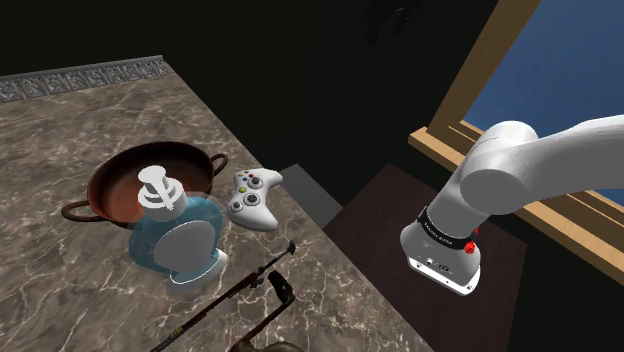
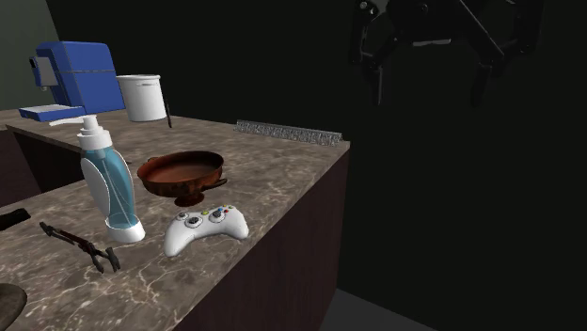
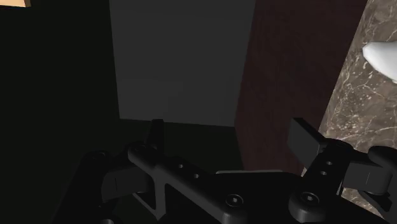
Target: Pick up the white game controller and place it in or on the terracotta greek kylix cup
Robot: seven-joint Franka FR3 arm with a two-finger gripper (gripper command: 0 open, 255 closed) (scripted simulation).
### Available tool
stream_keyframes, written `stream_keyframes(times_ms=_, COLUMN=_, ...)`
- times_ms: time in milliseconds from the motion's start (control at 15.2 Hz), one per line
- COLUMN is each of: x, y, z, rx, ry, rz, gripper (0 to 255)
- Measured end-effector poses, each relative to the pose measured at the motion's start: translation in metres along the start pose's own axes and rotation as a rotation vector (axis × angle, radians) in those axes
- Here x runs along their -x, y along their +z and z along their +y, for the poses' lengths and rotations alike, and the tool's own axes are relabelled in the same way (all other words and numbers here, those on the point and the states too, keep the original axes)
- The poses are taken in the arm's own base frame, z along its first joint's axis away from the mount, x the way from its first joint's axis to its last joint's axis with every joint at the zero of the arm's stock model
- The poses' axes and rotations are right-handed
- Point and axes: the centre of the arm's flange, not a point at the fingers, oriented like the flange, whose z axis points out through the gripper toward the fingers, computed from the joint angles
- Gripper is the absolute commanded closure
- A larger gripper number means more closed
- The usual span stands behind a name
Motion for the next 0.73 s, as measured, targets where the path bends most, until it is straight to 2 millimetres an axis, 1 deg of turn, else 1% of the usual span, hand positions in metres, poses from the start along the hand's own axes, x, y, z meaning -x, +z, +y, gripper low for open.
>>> stream_keyframes(times_ms=66, x=0.000, y=0.000, z=0.000, rx=0.000, ry=0.000, rz=0.000, gripper=0)
stream_keyframes(times_ms=198, x=0.005, y=0.007, z=-0.012, rx=-0.003, ry=0.027, rz=-0.001, gripper=0)
stream_keyframes(times_ms=330, x=0.015, y=0.018, z=-0.031, rx=-0.006, ry=0.068, rz=-0.002, gripper=0)
stream_keyframes(times_ms=396, x=0.019, y=0.027, z=-0.039, rx=-0.008, ry=0.091, rz=-0.002, gripper=0)
stream_keyframes(times_ms=528, x=0.024, y=0.037, z=-0.059, rx=-0.013, ry=0.137, rz=-0.004, gripper=0)
stream_keyframes(times_ms=594, x=0.028, y=0.044, z=-0.073, rx=-0.015, ry=0.159, rz=-0.004, gripper=0)
stream_keyframes(times_ms=660, x=0.030, y=0.053, z=-0.081, rx=-0.017, ry=0.184, rz=-0.006, gripper=0)
stream_keyframes(times_ms=726, x=0.032, y=0.059, z=-0.096, rx=-0.019, ry=0.206, rz=-0.006, gripper=0)
